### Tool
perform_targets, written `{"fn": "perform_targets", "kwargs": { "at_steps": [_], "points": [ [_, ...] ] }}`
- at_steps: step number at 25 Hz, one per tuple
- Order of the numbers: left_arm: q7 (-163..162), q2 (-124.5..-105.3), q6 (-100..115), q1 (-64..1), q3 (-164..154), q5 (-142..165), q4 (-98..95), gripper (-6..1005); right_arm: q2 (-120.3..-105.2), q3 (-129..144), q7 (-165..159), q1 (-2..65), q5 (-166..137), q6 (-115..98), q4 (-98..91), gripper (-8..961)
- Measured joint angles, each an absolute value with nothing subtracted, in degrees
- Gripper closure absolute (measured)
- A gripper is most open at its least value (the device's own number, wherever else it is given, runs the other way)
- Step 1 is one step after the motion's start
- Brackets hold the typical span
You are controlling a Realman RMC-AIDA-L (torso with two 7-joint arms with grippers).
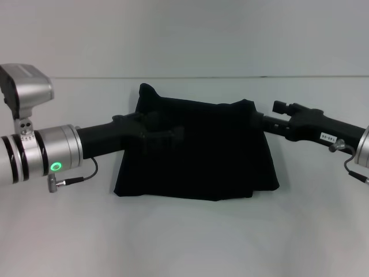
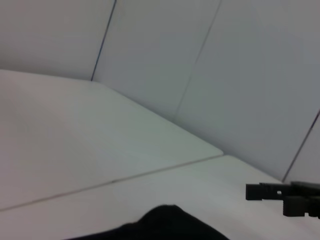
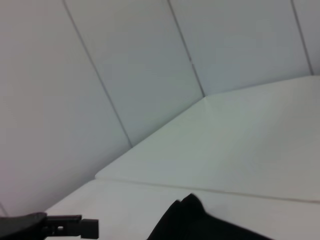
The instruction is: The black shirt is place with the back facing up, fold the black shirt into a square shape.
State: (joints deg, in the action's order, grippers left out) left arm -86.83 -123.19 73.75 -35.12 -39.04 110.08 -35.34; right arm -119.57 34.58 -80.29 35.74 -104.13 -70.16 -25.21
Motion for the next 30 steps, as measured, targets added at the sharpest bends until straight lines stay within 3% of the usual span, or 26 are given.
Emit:
{"fn": "perform_targets", "kwargs": {
  "at_steps": [14, 23, 30],
  "points": [
    [-86.73, -123.40, 73.49, -36.50, -43.52, 114.55, -35.24, 105, -119.40, 42.55, -78.88, 35.56, -104.15, -69.57, -25.63, 38],
    [-87.21, -123.30, 72.25, -36.78, -43.13, 115.15, -35.24, 104, -118.17, 43.47, -79.12, 36.34, -104.15, -69.63, -25.84, 38],
    [-87.42, -123.38, 71.26, -37.15, -43.17, 115.09, -35.20, 107, -118.06, 43.51, -79.49, 36.91, -104.19, -69.52, -25.84, 38]
  ]
}}
